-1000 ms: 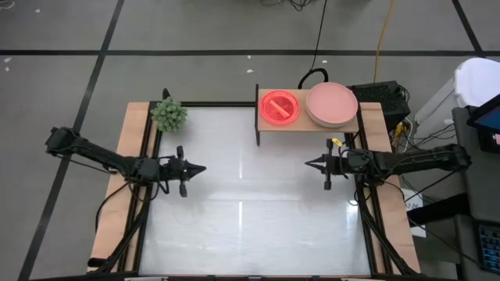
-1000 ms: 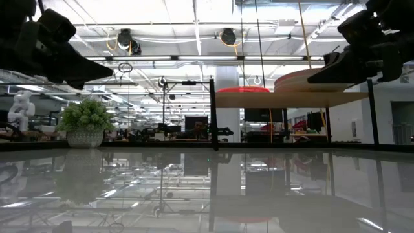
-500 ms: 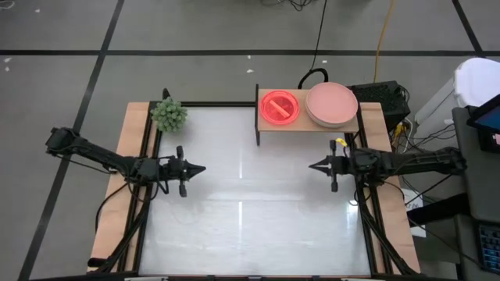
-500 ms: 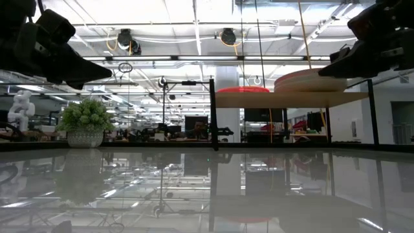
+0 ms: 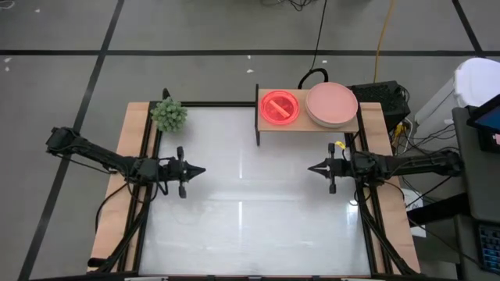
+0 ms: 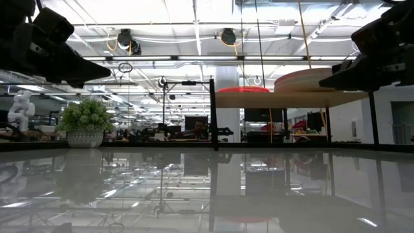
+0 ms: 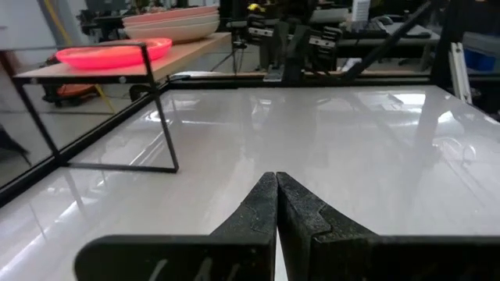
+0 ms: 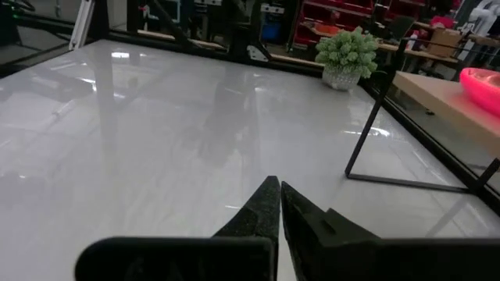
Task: Place and stack plates onto a shelf
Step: Return To Home Position
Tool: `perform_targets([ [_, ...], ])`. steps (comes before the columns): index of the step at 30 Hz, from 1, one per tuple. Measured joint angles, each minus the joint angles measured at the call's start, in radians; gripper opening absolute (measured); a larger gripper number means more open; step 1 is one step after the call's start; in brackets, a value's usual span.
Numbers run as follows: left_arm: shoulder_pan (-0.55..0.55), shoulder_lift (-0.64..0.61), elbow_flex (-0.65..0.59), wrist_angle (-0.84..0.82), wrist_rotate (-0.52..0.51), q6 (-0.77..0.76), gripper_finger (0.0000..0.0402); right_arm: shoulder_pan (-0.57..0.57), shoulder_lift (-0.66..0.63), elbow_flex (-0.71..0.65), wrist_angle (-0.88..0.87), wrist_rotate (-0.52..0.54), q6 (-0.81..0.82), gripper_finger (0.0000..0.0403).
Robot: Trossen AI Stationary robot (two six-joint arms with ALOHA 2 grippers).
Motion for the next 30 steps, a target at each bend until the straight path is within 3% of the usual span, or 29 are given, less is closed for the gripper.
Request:
perform_targets([
  [30, -0.039, -0.336, 0.0, -0.182, 0.011, 0.083, 0.0003, 0.0, -0.236, -0.005, -0.094, -0.005, -0.041, 0.0],
])
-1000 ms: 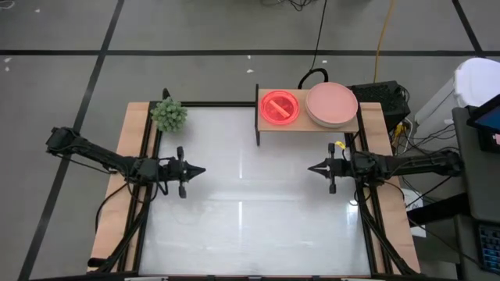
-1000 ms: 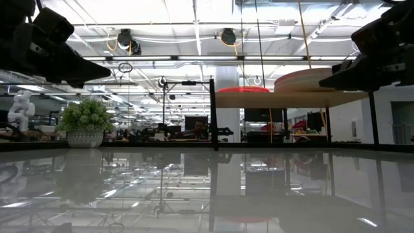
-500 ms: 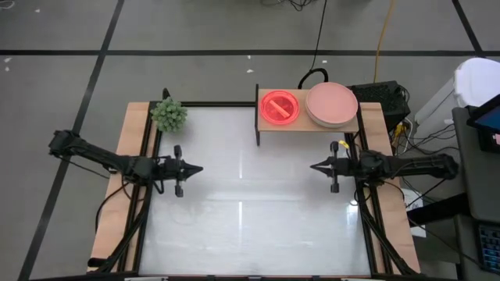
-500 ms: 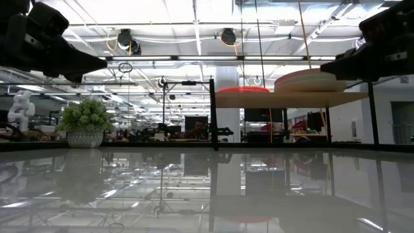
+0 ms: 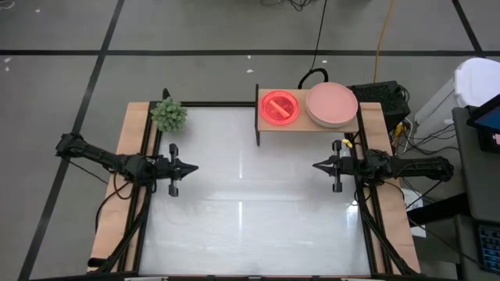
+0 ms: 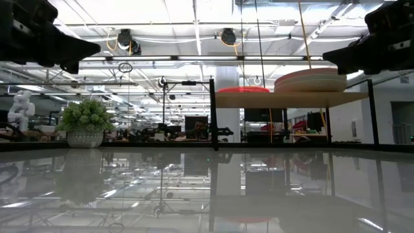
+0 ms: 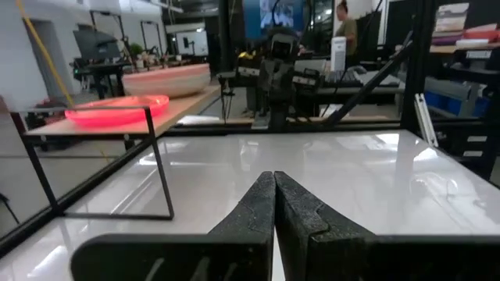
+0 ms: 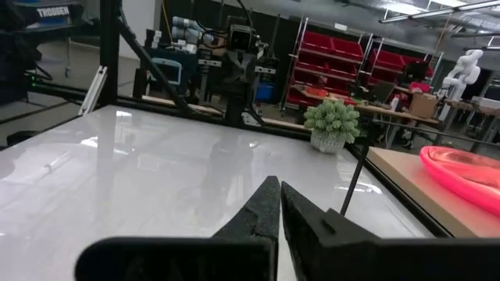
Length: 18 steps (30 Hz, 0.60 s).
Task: Place and stack plates onto a shelf
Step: Return To Home Position
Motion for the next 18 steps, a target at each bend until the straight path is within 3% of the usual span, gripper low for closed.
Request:
perform_targets([
  [18, -0.008, -0.266, 0.001, -0.16, 0.023, 0.082, 0.0003, 0.0, -0.01, 0.0, 0.007, 0.008, 0.001, 0.0],
])
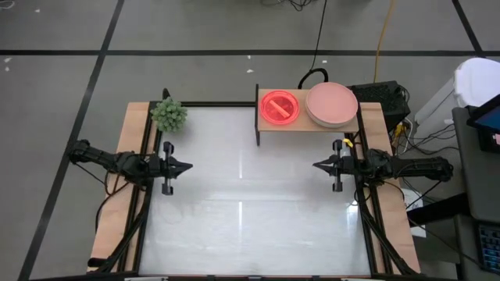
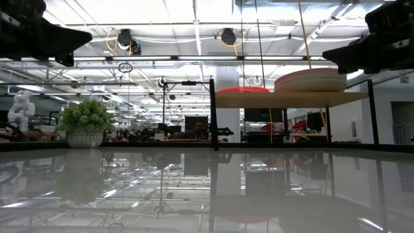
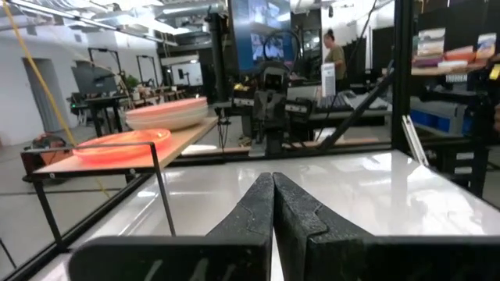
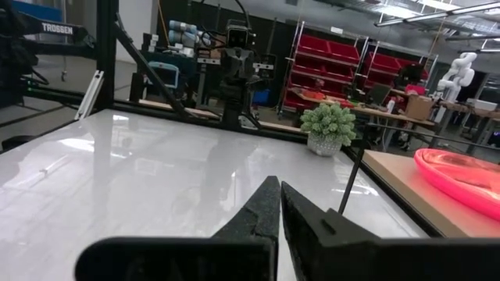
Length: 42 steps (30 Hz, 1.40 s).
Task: Place and stack plates onto a shelf
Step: Return To Home Position
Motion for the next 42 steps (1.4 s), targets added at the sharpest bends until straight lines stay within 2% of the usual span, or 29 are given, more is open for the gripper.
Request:
perform_targets([
  [9, 0.028, 0.0, 0.0, 0.024, 0.007, 0.016, 0.0003, 0.0, 0.0, 0.0, 0.003, -0.002, 0.013, 0.0],
  [16, 0.088, 0.0, 0.0, -0.008, 0.102, -0.018, 0.0003, 0.0, 0.0, 0.0, 0.002, -0.004, 0.004, 0.0],
  [23, 0.122, 0.0, 0.0, -0.075, 0.103, -0.039, 0.0003, 0.0, 0.0, 0.0, -0.001, -0.006, -0.003, 0.0],
  [42, 0.153, 0.001, 0.001, -0.085, 0.107, -0.094, 0.0003, 0.0, 0.0, 0.0, -0.008, -0.007, 0.067, 0.0],
])
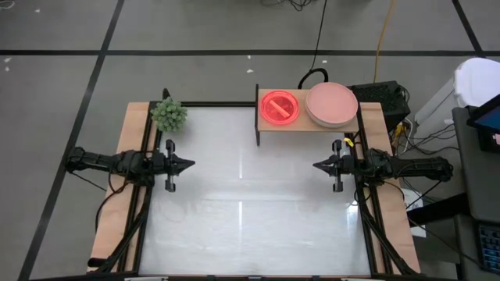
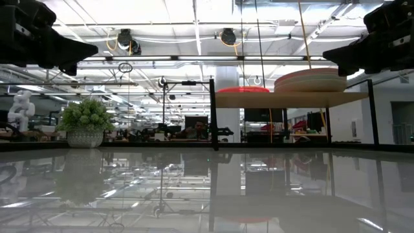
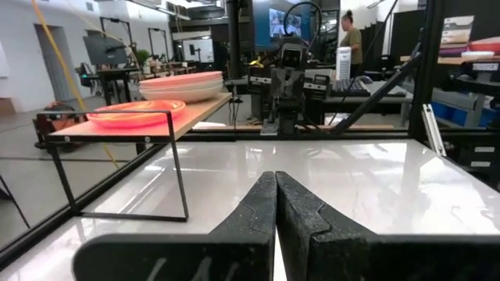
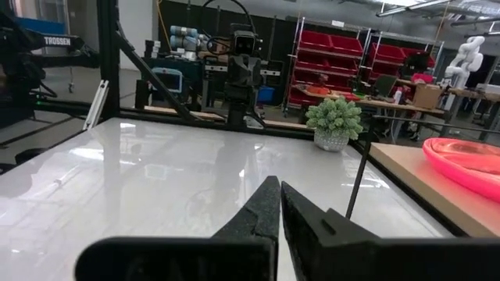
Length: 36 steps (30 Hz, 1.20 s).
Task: Place and stack plates onto a shelf
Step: Return To Home Position
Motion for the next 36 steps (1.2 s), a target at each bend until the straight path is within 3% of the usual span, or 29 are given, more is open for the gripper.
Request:
perform_targets([
  [25, 0.0, 0.001, -0.001, -0.001, 0.075, -0.096, 0.0003, 0.0, 0.012, 0.0, -0.003, -0.022, 0.064, 0.0],
  [28, 0.013, 0.002, -0.002, 0.035, 0.024, -0.12, 0.0003, 0.0, 0.012, -0.001, 0.031, -0.019, 0.059, 0.0],
  [36, 0.074, 0.002, -0.002, 0.04, 0.042, -0.1, 0.0001, 0.0, 0.011, -0.001, 0.181, -0.015, 0.057, 0.0],
])
